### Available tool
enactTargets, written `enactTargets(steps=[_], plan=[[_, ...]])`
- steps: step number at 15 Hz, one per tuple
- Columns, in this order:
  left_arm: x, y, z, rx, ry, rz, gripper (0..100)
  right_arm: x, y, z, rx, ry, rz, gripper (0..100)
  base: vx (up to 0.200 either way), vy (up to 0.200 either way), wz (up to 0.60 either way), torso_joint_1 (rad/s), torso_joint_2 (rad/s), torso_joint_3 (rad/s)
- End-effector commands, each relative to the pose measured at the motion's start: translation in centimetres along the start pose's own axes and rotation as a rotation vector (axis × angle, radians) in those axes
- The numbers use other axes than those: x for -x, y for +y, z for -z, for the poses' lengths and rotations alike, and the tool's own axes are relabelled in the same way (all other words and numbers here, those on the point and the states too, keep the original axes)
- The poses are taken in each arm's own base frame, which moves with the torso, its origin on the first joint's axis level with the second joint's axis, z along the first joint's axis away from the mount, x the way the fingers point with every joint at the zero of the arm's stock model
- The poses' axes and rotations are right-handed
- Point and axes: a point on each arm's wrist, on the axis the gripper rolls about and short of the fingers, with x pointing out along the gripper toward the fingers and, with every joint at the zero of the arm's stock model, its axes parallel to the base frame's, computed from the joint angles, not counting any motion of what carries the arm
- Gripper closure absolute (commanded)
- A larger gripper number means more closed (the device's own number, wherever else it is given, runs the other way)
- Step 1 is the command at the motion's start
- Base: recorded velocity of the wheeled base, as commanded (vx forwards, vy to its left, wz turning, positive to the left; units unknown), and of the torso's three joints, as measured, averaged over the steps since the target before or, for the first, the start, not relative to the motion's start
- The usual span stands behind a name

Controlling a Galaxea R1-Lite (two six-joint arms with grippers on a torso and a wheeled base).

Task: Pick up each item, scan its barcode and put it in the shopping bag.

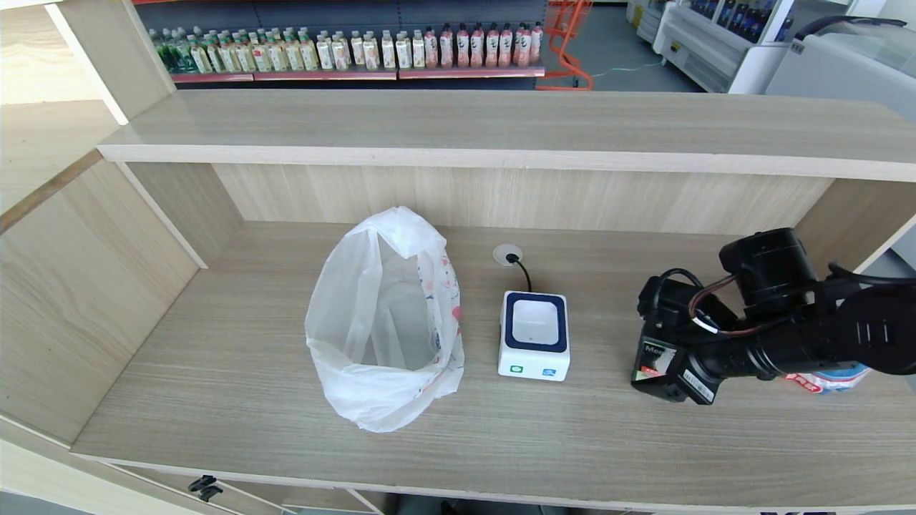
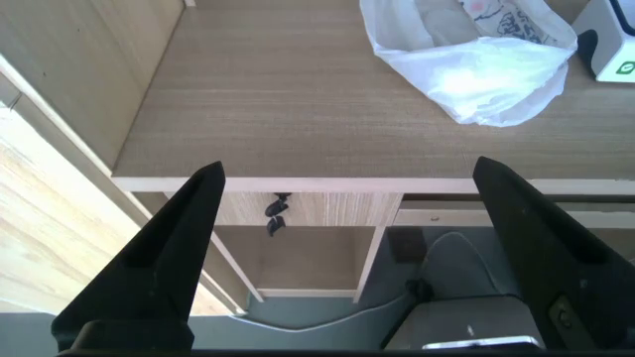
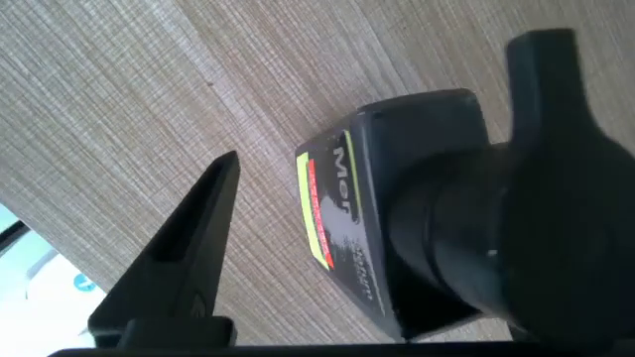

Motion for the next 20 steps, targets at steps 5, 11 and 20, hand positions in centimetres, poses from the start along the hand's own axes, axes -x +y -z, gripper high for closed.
enactTargets(steps=[5,11,20], plan=[[0.0,0.0,0.0,0.001,0.000,0.000,0,1.2,0.3,-0.4,-0.064,-0.041,0.002,100,0.000,0.000,0.00,0.000,0.00,0.000],[0.0,0.0,0.0,0.001,0.000,0.000,0,10.7,-0.2,1.5,-0.106,-0.157,0.246,100,0.000,0.000,0.00,0.000,0.00,0.000],[0.0,0.0,0.0,-0.001,0.000,0.000,0,15.1,2.8,2.3,0.955,-0.341,0.400,100,0.000,0.000,0.00,0.000,0.00,0.000]])
